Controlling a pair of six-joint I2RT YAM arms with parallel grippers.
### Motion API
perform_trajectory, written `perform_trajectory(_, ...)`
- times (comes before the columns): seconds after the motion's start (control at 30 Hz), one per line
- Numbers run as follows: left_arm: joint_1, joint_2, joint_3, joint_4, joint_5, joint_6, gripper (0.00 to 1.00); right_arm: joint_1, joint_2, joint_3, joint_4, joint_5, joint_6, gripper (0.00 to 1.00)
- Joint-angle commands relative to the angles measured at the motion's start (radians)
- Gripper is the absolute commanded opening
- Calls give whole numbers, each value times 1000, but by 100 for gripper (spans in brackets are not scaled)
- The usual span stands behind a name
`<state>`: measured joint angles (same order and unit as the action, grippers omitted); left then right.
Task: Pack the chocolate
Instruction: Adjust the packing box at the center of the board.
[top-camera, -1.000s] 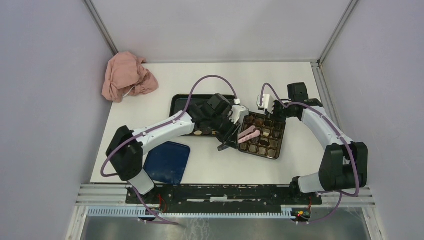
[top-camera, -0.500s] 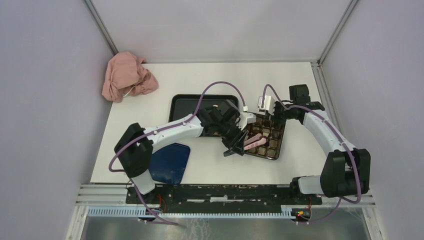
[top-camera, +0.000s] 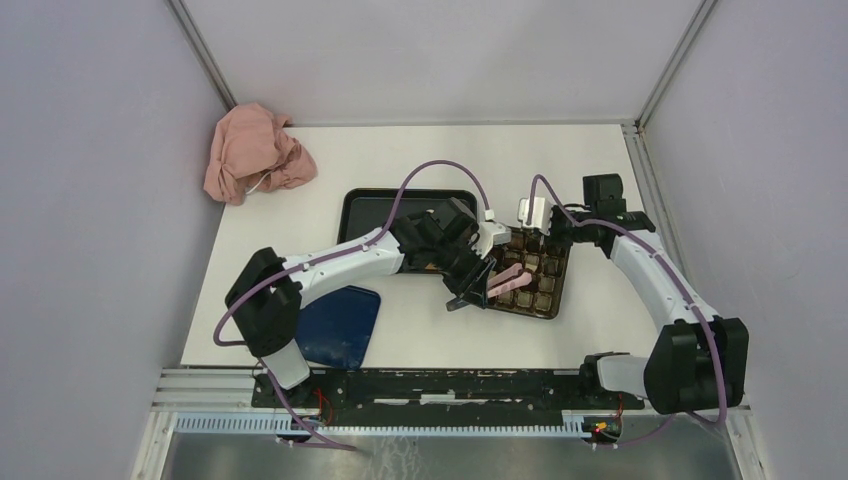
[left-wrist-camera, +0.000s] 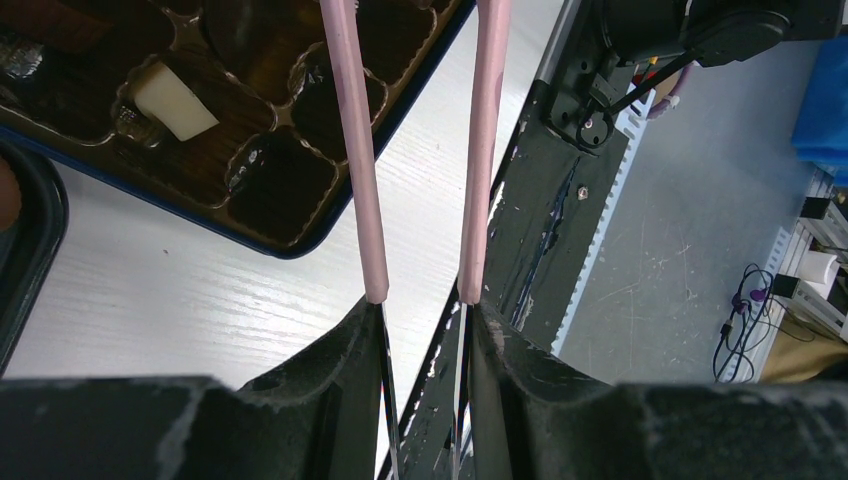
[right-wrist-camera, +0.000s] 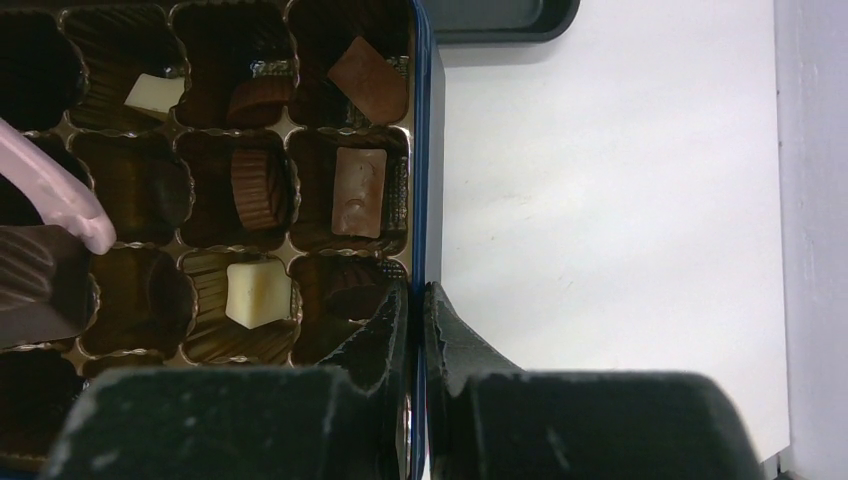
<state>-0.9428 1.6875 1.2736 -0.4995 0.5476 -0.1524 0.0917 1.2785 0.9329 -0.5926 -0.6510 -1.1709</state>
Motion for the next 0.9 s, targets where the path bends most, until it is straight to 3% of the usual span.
perform_trajectory(0.0, -2, -34, 14, 31, 3, 6, 7, 3, -57, 2, 34, -70, -41, 0)
perform_trajectory(0.87, -87, 130, 37, 182, -19, -32, 8, 3, 73, 43, 19, -34, 20, 1)
